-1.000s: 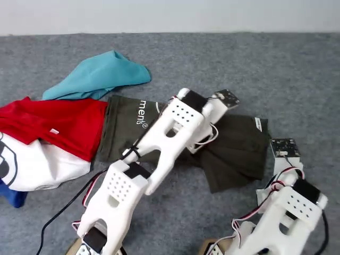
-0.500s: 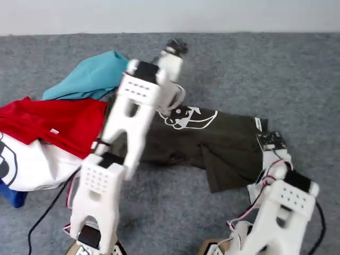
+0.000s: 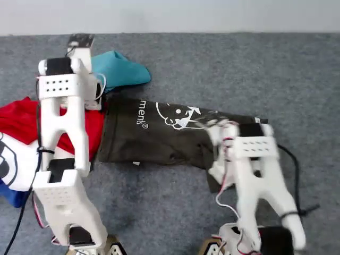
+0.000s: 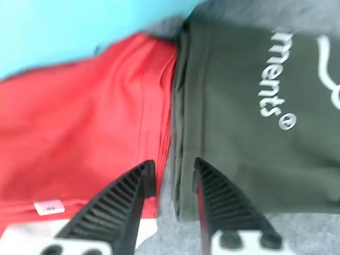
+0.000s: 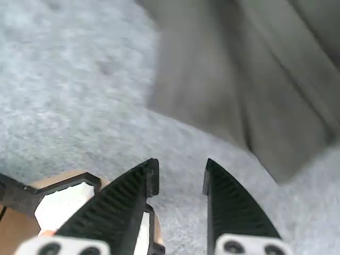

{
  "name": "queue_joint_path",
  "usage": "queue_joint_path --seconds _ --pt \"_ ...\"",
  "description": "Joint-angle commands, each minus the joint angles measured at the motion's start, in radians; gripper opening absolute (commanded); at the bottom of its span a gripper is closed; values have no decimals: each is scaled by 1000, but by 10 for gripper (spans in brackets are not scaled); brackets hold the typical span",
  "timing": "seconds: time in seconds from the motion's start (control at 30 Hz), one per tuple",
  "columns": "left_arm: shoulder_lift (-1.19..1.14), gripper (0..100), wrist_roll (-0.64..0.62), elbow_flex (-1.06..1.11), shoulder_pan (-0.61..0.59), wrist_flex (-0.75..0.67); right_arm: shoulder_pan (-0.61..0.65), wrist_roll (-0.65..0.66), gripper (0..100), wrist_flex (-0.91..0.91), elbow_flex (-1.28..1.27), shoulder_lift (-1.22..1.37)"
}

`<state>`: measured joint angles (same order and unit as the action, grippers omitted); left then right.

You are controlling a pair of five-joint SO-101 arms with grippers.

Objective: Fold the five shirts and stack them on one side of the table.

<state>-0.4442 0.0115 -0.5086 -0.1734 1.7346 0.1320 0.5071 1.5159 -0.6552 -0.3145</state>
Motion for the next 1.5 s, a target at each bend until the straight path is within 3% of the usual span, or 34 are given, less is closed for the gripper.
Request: queue_joint_path --seconds 0.0,0.1,0.43,0.93,1.03,1.3,1.47 --pt "63 125 0 5 -14 0 77 -35 91 -50 40 76" --pt "63 125 20 7 -6 -3 108 -37 8 -58 38 128" --pt "63 124 25 8 -8 2 124 -29 97 -166 -29 179" --pt "63 124 25 8 -8 2 116 -3 76 -372 -57 412" --pt "61 124 25 10 -8 2 116 3 20 -375 -57 426" --pt "61 124 26 45 -8 -5 116 46 13 -314 -51 409" --pt "61 124 26 45 -8 -5 116 58 13 -219 -51 271"
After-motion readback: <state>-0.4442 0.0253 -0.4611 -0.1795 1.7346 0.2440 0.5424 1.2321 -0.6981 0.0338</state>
